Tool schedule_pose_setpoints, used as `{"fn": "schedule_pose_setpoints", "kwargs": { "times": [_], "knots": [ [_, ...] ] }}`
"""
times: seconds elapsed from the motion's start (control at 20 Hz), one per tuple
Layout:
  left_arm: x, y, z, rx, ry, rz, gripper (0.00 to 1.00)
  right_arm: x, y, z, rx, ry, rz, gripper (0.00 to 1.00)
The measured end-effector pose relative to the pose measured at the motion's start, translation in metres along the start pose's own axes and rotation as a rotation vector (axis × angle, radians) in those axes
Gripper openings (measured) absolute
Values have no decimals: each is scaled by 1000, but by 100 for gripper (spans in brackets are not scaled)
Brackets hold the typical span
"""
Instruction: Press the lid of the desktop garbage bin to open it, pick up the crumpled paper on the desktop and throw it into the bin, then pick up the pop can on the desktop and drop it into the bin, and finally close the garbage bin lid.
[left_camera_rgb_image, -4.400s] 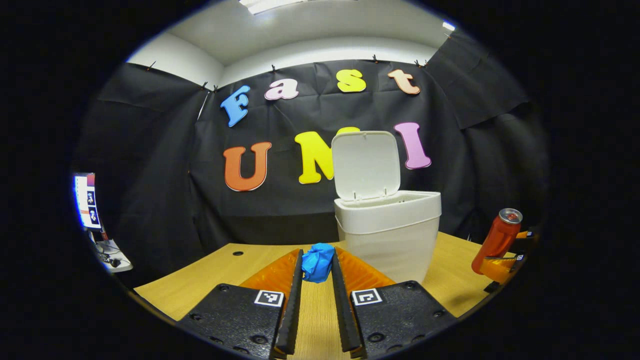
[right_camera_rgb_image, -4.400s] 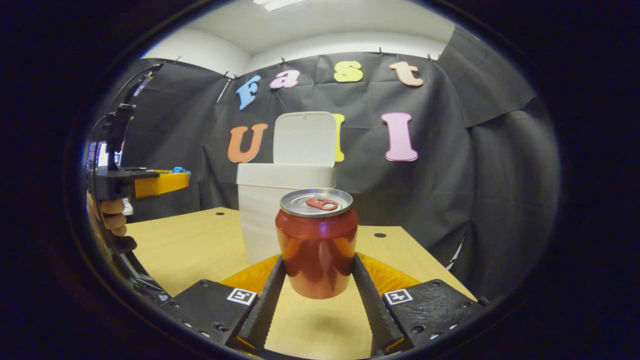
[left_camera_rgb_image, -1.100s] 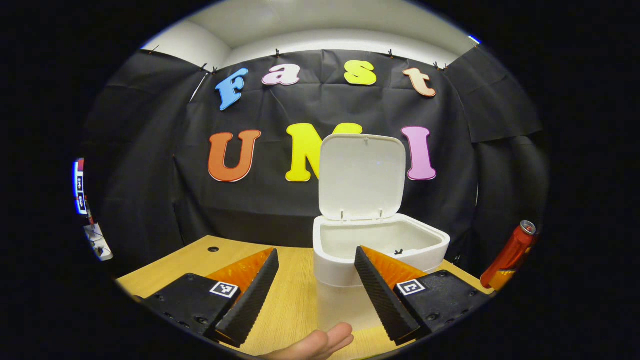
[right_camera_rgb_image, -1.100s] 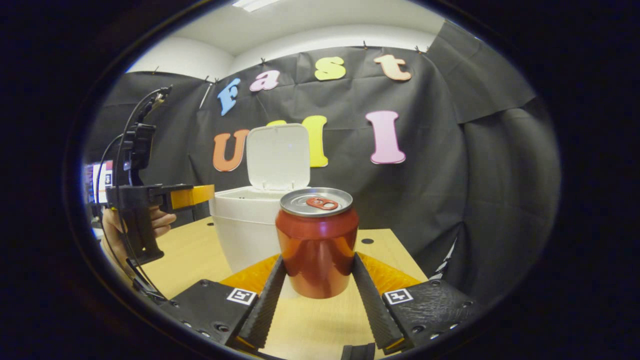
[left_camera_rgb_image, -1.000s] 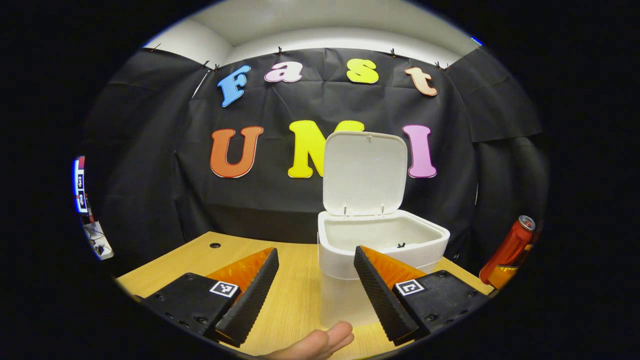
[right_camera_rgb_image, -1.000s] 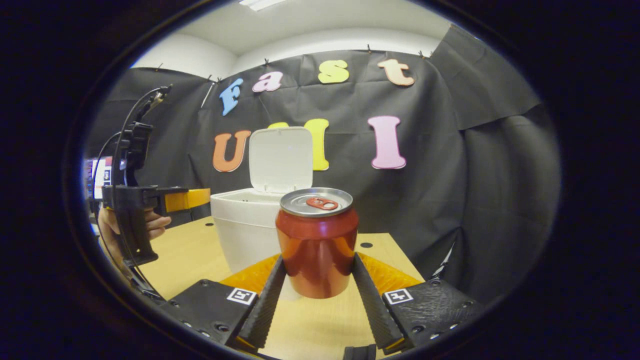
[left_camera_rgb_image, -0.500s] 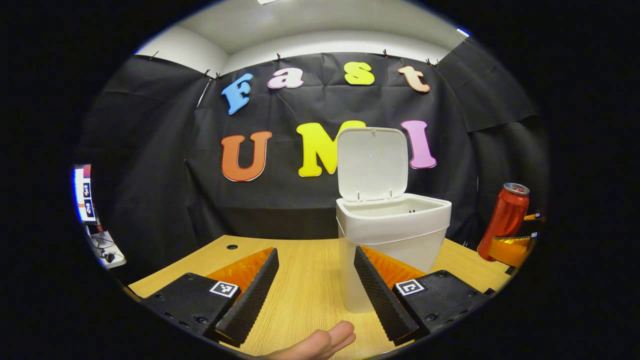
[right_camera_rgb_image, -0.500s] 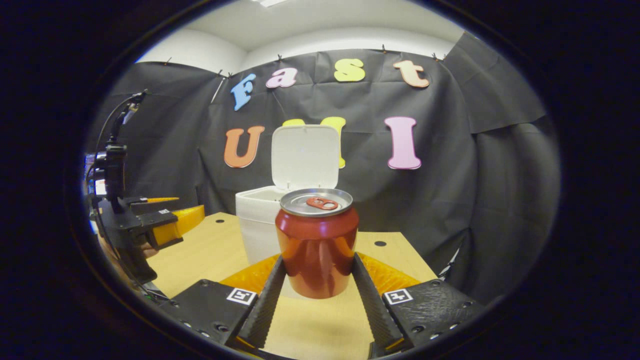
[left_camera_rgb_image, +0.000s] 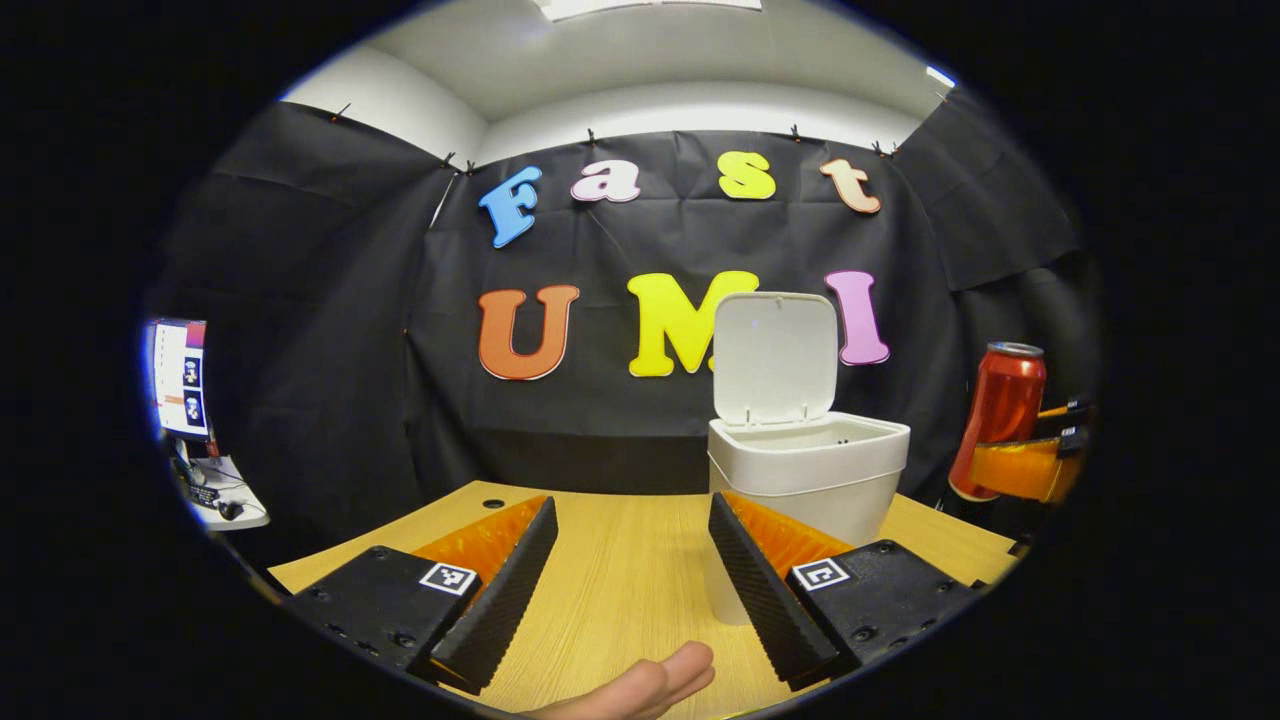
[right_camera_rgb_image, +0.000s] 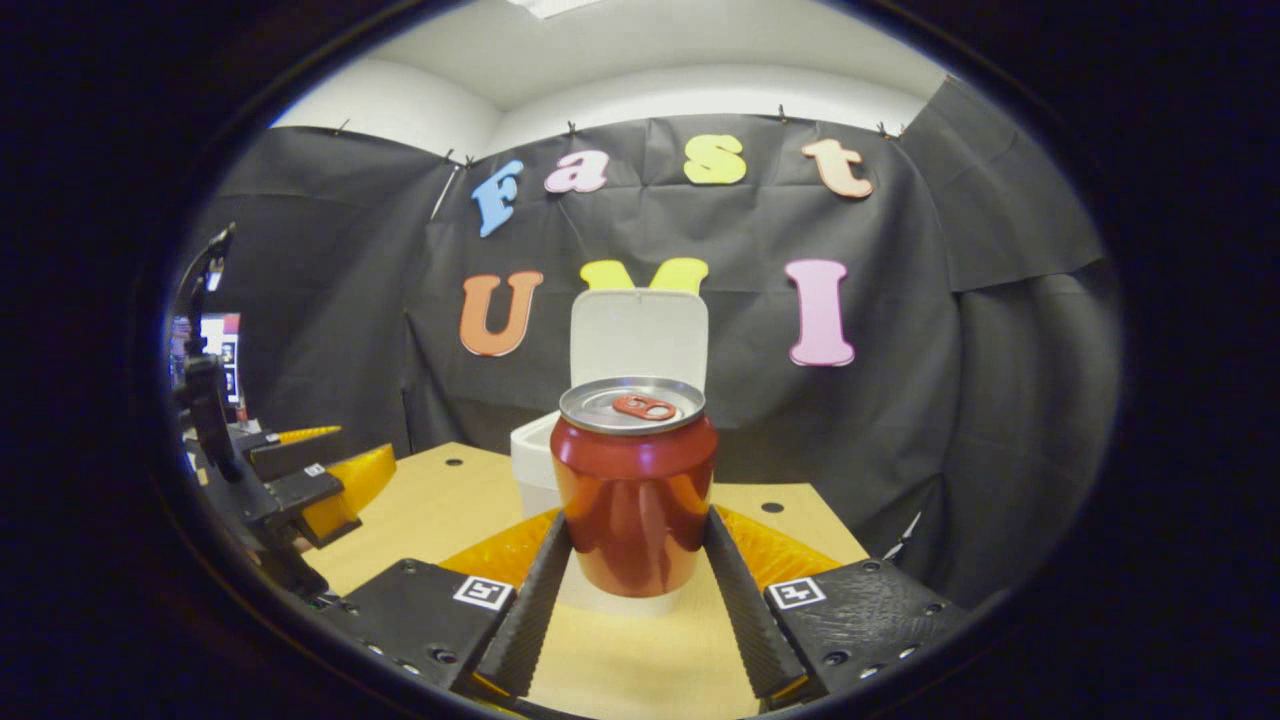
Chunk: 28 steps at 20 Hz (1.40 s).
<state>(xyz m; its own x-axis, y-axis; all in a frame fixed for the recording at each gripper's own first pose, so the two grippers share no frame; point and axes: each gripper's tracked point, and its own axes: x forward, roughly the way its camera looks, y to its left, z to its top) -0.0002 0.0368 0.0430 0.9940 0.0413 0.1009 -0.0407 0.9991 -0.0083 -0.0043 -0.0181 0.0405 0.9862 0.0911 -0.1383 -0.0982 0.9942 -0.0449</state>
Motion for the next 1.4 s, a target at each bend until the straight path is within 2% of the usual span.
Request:
{"fn": "schedule_pose_setpoints", "kwargs": {
  "times": [0.2,0.25,0.3,0.45,0.6,0.75,0.95,1.15,1.4],
  "knots": [
    [-7,12,-4,5,11,0,98,5,10,44,-25,-56,-10,77],
    [-7,13,-5,6,16,-2,94,7,14,51,-32,-65,-12,77],
    [-7,14,-7,12,24,-8,99,11,17,58,-34,-70,-13,77],
    [-15,15,-6,23,19,-18,99,30,32,71,-26,-57,5,77],
    [-18,16,-9,40,15,-29,99,70,48,77,-42,5,35,77],
    [-20,16,-11,34,20,-28,98,109,54,80,7,36,50,77],
    [-17,15,-15,45,34,-26,98,166,44,69,-14,89,-12,77],
    [-18,23,-17,46,39,-17,99,216,35,65,45,106,-36,78],
    [-17,21,-18,18,51,-38,99,258,13,38,64,183,-118,78]
  ]
}}
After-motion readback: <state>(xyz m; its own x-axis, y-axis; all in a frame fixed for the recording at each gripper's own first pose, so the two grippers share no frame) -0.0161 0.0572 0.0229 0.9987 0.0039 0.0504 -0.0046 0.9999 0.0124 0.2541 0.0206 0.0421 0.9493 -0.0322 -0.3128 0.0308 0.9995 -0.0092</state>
